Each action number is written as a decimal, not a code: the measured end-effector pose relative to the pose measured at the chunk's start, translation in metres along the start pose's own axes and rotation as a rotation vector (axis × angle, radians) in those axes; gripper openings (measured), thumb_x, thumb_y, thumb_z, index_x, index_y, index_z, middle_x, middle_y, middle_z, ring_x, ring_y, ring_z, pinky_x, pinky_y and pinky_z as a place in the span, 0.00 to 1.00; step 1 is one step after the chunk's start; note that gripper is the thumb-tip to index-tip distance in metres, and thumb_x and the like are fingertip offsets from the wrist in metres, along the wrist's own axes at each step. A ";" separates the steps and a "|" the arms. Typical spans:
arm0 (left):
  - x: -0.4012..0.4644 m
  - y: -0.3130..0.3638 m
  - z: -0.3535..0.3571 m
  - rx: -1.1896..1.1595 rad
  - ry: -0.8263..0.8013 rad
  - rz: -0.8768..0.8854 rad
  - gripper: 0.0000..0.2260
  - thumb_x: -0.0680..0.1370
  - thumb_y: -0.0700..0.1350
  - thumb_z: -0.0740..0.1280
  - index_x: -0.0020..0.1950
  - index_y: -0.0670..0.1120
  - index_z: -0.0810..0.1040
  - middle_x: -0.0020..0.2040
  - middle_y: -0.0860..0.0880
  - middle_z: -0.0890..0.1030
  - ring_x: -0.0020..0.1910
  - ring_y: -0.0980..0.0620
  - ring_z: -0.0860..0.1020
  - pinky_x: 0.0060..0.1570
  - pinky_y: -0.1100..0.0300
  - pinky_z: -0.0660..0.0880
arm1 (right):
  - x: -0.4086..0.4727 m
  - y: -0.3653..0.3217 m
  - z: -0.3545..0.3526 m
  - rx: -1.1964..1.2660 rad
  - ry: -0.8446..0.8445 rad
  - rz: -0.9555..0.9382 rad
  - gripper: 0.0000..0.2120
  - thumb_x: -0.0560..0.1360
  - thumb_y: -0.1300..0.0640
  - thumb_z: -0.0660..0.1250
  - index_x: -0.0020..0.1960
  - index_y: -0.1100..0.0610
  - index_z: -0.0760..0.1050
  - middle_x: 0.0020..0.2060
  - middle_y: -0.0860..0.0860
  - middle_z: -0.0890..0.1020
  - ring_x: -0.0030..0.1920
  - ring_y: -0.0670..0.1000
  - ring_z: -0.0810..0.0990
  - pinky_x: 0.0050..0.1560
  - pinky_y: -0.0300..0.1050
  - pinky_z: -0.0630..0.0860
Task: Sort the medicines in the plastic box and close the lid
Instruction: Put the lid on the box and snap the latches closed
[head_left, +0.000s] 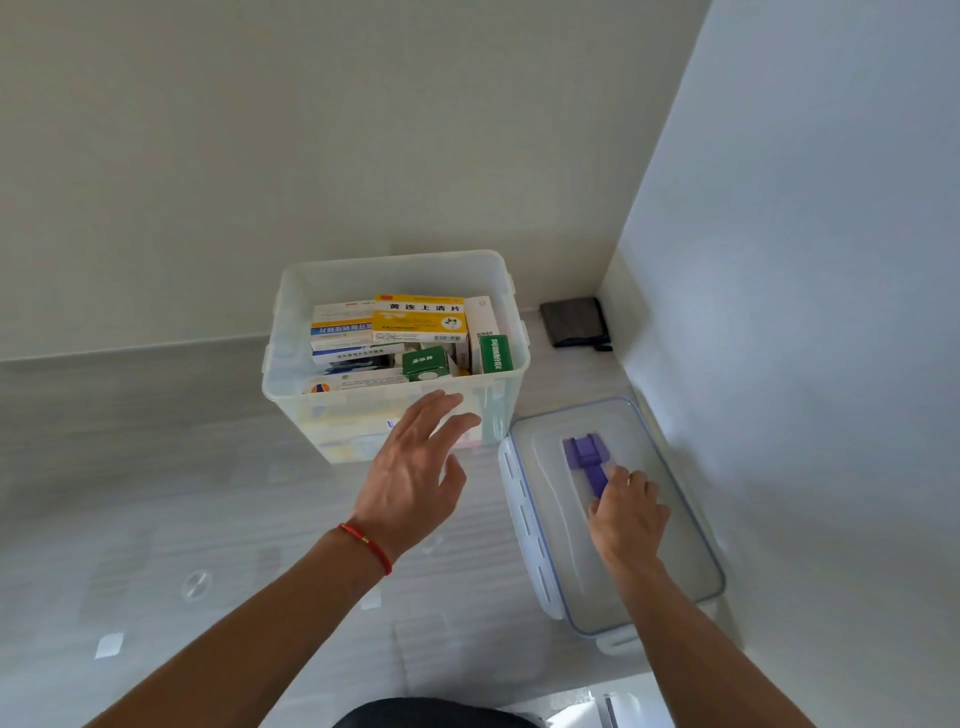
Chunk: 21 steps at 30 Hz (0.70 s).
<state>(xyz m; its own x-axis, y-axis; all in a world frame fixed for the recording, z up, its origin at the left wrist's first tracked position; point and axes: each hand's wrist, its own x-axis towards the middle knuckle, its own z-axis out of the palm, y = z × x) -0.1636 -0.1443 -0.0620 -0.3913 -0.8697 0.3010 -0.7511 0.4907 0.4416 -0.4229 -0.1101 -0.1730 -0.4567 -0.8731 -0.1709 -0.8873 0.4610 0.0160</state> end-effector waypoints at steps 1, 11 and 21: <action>0.001 0.000 0.000 0.005 0.000 -0.003 0.20 0.72 0.32 0.69 0.63 0.42 0.79 0.68 0.42 0.76 0.71 0.42 0.71 0.68 0.49 0.73 | 0.002 0.002 0.002 -0.005 -0.010 -0.020 0.11 0.81 0.57 0.60 0.63 0.55 0.72 0.58 0.53 0.77 0.61 0.56 0.76 0.54 0.51 0.75; 0.010 -0.005 -0.004 0.009 0.013 -0.013 0.22 0.72 0.33 0.70 0.65 0.43 0.78 0.66 0.44 0.78 0.67 0.44 0.73 0.68 0.54 0.71 | 0.010 0.006 -0.016 0.386 -0.096 0.025 0.13 0.82 0.58 0.63 0.61 0.68 0.72 0.57 0.63 0.72 0.47 0.65 0.81 0.48 0.53 0.77; 0.022 -0.025 -0.029 -0.080 0.077 -0.019 0.22 0.70 0.34 0.72 0.63 0.43 0.80 0.63 0.46 0.81 0.66 0.45 0.76 0.68 0.46 0.73 | -0.006 0.044 -0.109 0.660 0.158 0.021 0.09 0.79 0.62 0.65 0.55 0.65 0.79 0.40 0.59 0.79 0.26 0.46 0.76 0.24 0.36 0.66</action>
<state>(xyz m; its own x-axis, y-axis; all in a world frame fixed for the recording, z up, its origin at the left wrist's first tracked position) -0.1383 -0.1744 -0.0415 -0.3330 -0.8738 0.3544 -0.7118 0.4794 0.5133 -0.4664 -0.1021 -0.0634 -0.5221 -0.8524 -0.0299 -0.6758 0.4348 -0.5952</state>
